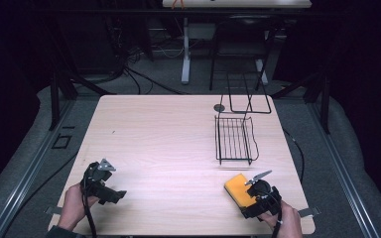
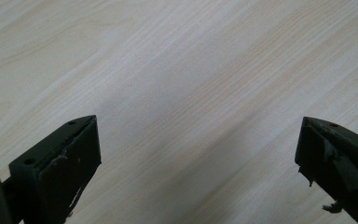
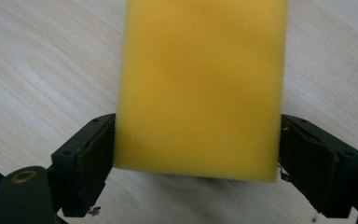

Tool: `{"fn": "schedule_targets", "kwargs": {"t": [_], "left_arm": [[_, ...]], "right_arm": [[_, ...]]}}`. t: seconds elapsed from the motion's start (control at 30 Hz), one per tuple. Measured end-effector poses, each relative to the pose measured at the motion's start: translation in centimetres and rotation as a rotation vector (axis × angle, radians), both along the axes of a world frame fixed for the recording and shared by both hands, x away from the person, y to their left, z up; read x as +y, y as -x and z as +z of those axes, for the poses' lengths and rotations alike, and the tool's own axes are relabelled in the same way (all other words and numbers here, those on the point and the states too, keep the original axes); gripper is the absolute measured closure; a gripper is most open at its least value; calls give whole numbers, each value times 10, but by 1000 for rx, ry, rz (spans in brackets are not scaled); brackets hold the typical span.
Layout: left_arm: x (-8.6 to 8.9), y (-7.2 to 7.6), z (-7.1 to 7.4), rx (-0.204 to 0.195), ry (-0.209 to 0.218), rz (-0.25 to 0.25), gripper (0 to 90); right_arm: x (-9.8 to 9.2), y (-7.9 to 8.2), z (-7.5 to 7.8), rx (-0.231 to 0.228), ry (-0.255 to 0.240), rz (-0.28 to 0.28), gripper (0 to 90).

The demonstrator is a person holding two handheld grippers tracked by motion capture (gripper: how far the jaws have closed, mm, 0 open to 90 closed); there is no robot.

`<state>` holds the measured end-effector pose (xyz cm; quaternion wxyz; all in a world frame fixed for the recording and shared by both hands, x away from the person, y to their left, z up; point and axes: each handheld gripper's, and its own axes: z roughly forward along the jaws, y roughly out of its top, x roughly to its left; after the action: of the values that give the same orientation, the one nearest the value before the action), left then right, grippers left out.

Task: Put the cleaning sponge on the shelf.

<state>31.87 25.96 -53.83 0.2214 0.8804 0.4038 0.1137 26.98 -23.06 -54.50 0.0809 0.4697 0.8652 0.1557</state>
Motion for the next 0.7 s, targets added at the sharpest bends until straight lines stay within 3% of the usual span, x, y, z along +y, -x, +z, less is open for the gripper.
{"fn": "schedule_targets", "kwargs": {"t": [0.03,0.07,0.2,0.33,0.7], "left_arm": [[0,0,0,0,0,0,3],[0,0,0,-2,-3,0,3],[1,0,0,-1,0,5,3],[1,0,0,-1,-1,3,3],[0,0,0,-1,-2,2,3]], "right_arm": [[0,0,0,0,0,0,163],[1,0,-1,3,1,-6,223],[1,0,1,7,-12,-5,239],[-2,2,9,-35,-48,-9,250],[-6,6,15,-58,-46,-12,260]]}}
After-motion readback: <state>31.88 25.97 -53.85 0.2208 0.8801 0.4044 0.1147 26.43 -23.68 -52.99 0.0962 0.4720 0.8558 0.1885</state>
